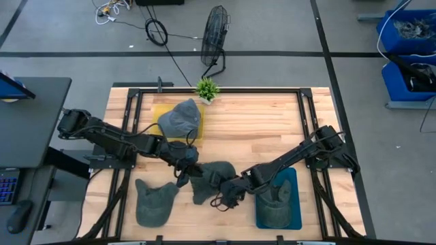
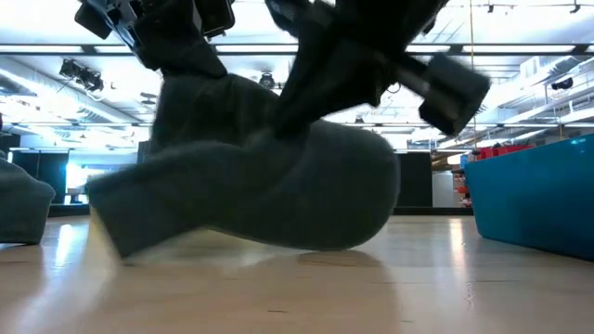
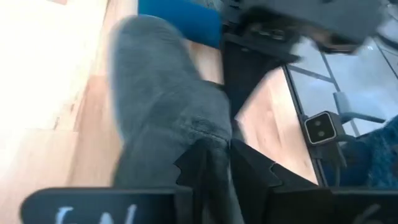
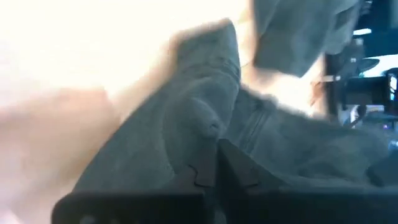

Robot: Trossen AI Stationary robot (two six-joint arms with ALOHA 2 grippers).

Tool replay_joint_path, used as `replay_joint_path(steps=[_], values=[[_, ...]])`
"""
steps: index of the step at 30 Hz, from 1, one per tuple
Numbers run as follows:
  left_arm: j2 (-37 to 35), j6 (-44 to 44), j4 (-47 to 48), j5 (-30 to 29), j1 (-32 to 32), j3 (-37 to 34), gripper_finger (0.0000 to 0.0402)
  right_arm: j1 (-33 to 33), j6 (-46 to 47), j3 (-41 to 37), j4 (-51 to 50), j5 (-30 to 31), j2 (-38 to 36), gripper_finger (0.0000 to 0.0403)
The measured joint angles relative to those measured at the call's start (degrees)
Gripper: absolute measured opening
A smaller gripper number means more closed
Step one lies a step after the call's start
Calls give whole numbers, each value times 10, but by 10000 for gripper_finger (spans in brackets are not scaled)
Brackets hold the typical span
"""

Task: Pick & Place hat
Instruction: Put the right black cap into the blue bin

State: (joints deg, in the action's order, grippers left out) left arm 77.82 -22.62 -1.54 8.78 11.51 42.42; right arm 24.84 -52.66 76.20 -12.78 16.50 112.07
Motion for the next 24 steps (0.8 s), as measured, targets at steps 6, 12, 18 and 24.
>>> replay_joint_path(steps=[6,12,18,24], values=[[0,39,-2,-1,-15,0,116,18,132,11,16,4,-4,6],[0,78,-27,-1,-40,0,139,35,246,40,12,42,-5,6],[0,80,-46,-2,-72,0,146,49,332,112,-95,148,-5,6],[0,87,-42,-2,-89,0,135,66,541,286,-403,115,-6,6]])
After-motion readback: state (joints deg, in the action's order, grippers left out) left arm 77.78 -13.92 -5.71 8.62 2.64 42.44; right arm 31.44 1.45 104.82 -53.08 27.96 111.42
